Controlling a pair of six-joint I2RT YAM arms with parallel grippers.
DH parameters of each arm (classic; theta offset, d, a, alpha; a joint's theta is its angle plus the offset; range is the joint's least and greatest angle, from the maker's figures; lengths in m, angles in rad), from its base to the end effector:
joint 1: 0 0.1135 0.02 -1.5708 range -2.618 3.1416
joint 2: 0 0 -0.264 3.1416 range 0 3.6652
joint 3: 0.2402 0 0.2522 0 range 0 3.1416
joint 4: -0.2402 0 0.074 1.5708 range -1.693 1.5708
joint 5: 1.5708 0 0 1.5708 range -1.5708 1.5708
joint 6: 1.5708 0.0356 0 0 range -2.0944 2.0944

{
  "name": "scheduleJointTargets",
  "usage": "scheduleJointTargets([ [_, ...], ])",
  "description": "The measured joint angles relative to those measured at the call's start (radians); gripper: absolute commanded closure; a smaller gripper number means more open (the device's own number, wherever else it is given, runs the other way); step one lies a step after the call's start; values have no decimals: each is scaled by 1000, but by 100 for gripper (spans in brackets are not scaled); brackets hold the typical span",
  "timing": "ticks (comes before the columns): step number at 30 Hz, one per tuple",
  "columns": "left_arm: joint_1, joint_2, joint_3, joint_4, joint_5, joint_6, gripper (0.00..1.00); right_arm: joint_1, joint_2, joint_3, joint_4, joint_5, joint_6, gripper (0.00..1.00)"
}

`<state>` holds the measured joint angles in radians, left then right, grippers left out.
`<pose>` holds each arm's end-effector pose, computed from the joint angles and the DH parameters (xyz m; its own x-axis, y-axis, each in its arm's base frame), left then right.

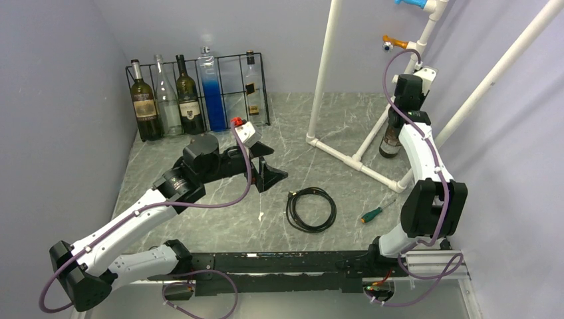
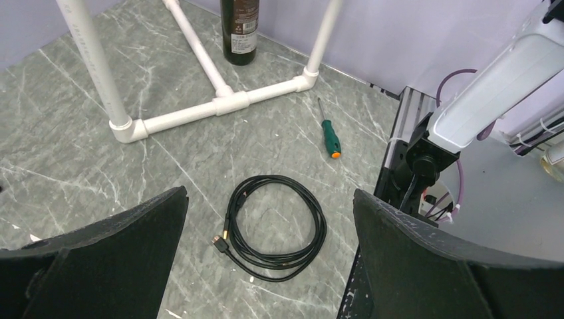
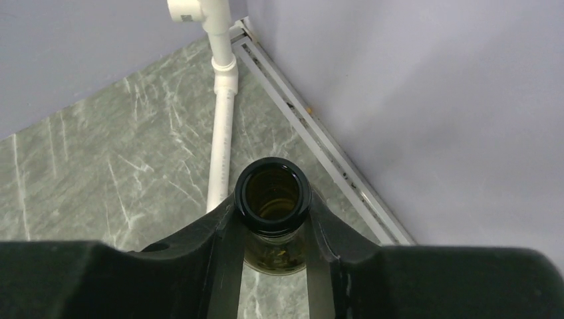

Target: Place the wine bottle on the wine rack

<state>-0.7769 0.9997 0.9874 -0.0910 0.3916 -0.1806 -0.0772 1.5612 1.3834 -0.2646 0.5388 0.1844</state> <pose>0.1540 -0.1705 0.3816 -0.2373 0.0005 -0.9714 0.8906 0.3995 -0.2174 0.3612 -0.0463 0.3485 -0.3227 0.1828 -0.9287 0.5978 0.8000 -0.0502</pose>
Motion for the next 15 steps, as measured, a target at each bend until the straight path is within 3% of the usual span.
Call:
scheduleJointTargets([
  [6, 0, 6, 0, -5, -21, 3, 0, -3, -52, -27, -32, -69, 15, 89],
  [15, 1, 29, 0, -29, -58, 16, 0, 2, -354, -168, -93, -278, 37, 100],
])
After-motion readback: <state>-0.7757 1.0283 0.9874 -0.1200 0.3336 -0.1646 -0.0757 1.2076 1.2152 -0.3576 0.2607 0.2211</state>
